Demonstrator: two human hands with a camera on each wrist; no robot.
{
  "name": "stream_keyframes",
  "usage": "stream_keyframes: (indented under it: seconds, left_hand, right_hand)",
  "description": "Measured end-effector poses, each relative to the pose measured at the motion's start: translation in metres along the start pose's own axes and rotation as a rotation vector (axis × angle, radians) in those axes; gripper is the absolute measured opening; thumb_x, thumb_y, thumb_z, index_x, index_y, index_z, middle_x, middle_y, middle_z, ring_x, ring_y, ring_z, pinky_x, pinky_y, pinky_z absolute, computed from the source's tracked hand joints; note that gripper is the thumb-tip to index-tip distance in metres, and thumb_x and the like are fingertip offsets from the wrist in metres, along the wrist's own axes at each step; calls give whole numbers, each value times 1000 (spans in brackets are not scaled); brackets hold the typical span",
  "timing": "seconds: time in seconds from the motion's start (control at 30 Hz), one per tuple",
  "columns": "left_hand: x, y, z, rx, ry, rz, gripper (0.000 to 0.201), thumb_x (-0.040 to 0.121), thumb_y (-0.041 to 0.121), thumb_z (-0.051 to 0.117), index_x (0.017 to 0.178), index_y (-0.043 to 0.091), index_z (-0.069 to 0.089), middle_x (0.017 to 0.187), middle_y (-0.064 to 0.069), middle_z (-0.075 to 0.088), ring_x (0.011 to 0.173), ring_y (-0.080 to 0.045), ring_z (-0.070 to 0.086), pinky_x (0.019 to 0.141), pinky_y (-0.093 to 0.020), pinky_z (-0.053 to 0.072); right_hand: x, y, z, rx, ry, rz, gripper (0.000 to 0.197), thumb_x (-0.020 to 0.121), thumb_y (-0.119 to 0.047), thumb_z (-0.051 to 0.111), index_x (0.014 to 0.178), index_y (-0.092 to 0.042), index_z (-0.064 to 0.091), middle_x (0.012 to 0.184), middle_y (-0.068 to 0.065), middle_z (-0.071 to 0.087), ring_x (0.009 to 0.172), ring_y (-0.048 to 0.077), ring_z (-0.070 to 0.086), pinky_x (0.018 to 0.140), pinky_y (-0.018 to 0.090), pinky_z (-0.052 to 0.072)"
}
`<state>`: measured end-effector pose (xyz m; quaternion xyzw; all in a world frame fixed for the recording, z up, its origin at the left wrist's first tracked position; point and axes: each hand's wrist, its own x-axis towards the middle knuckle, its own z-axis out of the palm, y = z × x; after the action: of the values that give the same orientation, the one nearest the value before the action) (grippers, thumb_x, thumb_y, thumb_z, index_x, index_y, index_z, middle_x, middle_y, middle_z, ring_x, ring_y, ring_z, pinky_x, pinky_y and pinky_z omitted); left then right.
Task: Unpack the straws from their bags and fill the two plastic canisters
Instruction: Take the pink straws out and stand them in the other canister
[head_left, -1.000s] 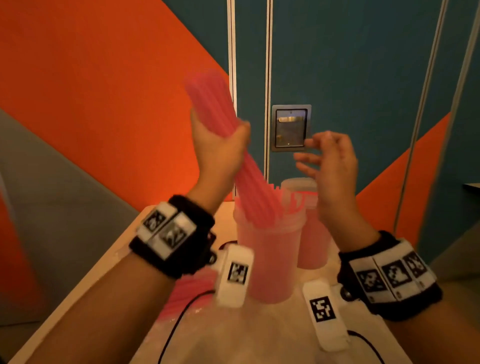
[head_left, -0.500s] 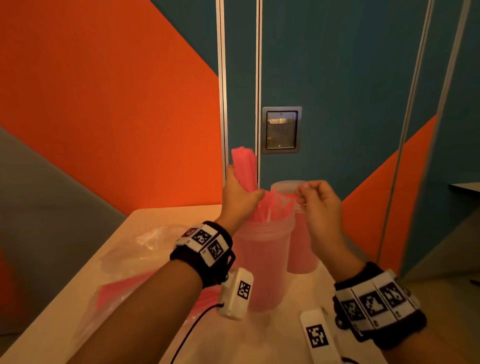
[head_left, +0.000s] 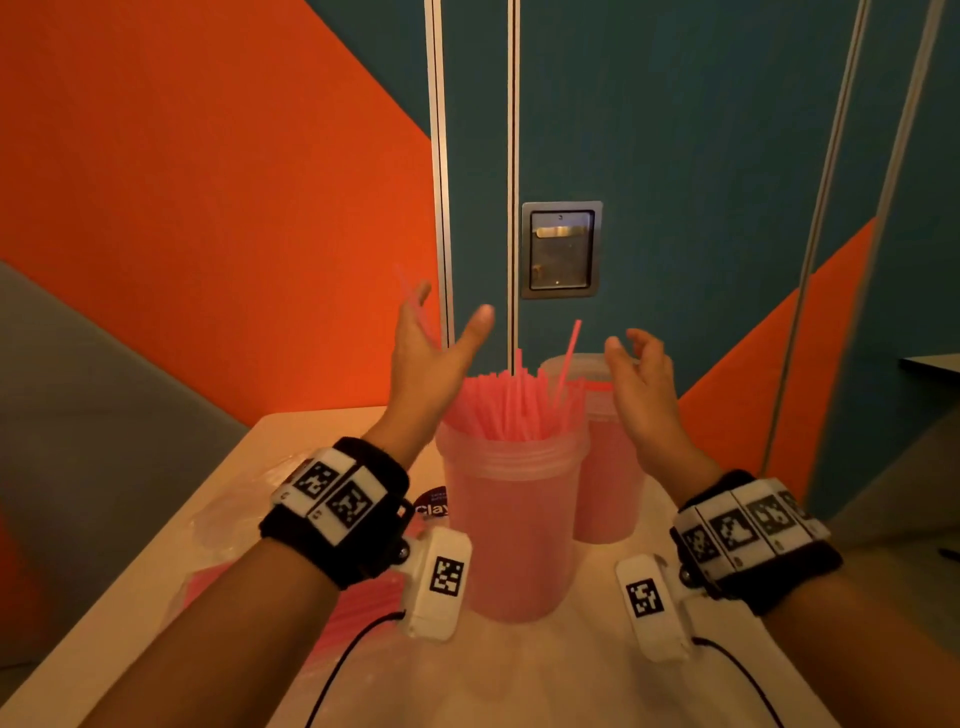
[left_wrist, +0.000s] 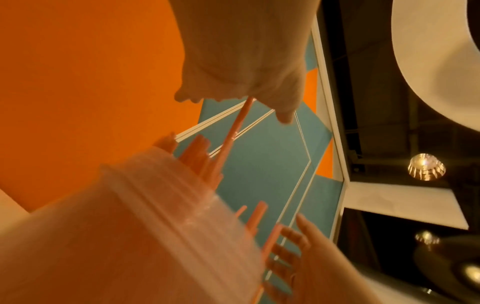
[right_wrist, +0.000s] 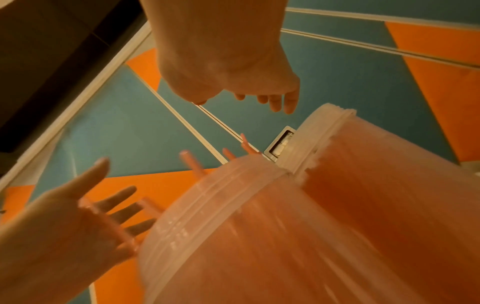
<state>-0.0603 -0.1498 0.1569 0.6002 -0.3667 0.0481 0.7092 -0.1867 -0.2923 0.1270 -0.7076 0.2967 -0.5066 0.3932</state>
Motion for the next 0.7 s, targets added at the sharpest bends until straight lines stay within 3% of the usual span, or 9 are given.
stream_keyframes:
  seconds: [0.17, 0.27, 0.3, 0.37, 0.43, 0.5, 0.57, 0.63, 0.7]
  left_hand:
    - [-1, -15, -7, -54, 93, -3, 41, 100, 34, 34, 140, 27, 34, 145, 1, 39, 126, -8, 38, 99, -24, 31]
    - [2, -29, 4, 190, -61, -146, 34, 98, 33, 37, 125, 21, 54, 107, -1, 63, 100, -17, 60, 83, -19, 45]
    - [1, -33, 8, 298, -158, -235, 40, 91, 42, 40, 119, 19, 58, 102, -4, 65, 97, -24, 62, 86, -26, 48]
    - [2, -45, 13, 426, -309, -383, 68, 64, 61, 43, 114, 17, 57, 121, -9, 61, 110, -33, 58, 100, -49, 41]
    - [3, -46, 12, 448, -348, -426, 92, 46, 73, 53, 119, 17, 51, 141, -10, 44, 125, -33, 47, 105, -55, 34]
    - [3, -37, 10, 447, -356, -374, 123, 49, 75, 67, 146, 14, 21, 157, -7, 8, 142, -28, 20, 113, -53, 23]
    - [3, -30, 7, 273, -241, -251, 122, 65, 61, 72, 149, 21, -6, 158, 0, -9, 145, -19, 4, 117, -48, 16]
    - [4, -21, 5, 24, -72, -85, 101, 78, 52, 65, 149, 27, -3, 158, 3, -2, 145, -17, 7, 117, -44, 17]
    - [6, -27, 9, 62, -84, 78, 66, 92, 48, 46, 148, 28, 16, 158, 4, 11, 145, -16, 12, 117, -40, 16]
  right_hand:
    - [20, -11, 5, -78, -250, -22, 51, 99, -42, 30, 147, -27, 20, 156, -1, 14, 143, 16, 15, 113, 32, 12]
    - [29, -16, 18, -92, -400, -49, 59, 99, -44, 29, 149, -21, 10, 158, -3, 1, 145, 11, 1, 116, 34, 5]
    - [31, -15, 23, -74, -443, -39, 59, 99, -43, 30, 149, -19, 11, 156, -4, 8, 144, 9, 7, 118, 35, 9]
    - [31, -13, 31, -94, -548, -33, 46, 99, -39, 33, 141, -20, 34, 135, -8, 37, 130, 7, 30, 112, 33, 23]
    - [25, -14, 35, -196, -618, -86, 36, 99, -36, 34, 120, -20, 60, 113, -7, 52, 113, 8, 46, 99, 28, 35]
    - [22, -19, 33, -234, -607, -150, 42, 100, -36, 32, 110, -18, 68, 109, -3, 61, 106, 11, 53, 90, 26, 35]
    - [24, -22, 28, -174, -545, -165, 47, 99, -43, 29, 116, -18, 65, 123, 0, 60, 116, 14, 52, 98, 29, 36]
    - [28, -21, 26, -66, -558, -68, 51, 96, -52, 27, 133, -25, 49, 139, -7, 46, 129, 9, 39, 111, 36, 28]
    - [23, -17, 32, -102, -686, -10, 55, 96, -52, 28, 142, -22, 35, 144, -12, 33, 135, 8, 28, 117, 40, 19]
